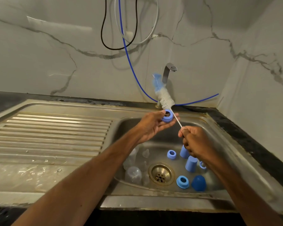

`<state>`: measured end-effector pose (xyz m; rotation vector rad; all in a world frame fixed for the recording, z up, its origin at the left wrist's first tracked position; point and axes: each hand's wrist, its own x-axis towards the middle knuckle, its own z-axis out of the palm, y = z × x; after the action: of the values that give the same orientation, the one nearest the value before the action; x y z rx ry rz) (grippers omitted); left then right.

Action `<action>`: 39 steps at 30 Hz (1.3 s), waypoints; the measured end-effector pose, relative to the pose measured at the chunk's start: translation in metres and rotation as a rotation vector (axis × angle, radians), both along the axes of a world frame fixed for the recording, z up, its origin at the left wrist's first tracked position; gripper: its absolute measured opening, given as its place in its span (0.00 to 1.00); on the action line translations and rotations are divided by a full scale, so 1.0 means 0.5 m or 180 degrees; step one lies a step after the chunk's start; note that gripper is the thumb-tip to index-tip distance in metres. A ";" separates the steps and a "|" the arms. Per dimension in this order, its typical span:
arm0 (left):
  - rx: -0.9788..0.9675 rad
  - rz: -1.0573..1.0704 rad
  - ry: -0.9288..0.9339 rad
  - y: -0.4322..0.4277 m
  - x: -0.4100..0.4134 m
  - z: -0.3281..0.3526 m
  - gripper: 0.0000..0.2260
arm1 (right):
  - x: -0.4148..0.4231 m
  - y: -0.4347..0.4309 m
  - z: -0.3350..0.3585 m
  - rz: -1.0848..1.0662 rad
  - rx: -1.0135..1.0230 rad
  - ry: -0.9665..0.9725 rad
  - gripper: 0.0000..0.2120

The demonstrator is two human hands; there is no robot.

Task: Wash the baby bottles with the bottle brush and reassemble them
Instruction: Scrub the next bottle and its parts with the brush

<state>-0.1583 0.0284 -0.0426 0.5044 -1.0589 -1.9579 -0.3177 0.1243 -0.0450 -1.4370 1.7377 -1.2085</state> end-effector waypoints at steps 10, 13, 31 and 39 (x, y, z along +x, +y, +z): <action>0.0410 0.1071 0.0332 -0.046 0.056 -0.009 0.11 | 0.008 0.026 -0.003 0.0427 0.0284 0.0005 0.17; 0.0283 0.1175 0.0250 -0.048 0.061 -0.012 0.14 | 0.014 0.033 0.003 0.0462 0.0367 -0.0222 0.17; 0.0555 0.0924 0.0109 -0.043 0.051 -0.026 0.16 | 0.028 0.043 0.014 0.0615 0.0433 -0.0331 0.17; 0.0631 0.1032 0.0650 -0.059 0.060 -0.022 0.17 | 0.021 0.045 0.007 0.0281 -0.0006 -0.0084 0.17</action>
<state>-0.1285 -0.0011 -0.0536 0.5341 -0.6158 -1.7870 -0.3074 0.1470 -0.0413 -1.4765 1.6384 -1.1776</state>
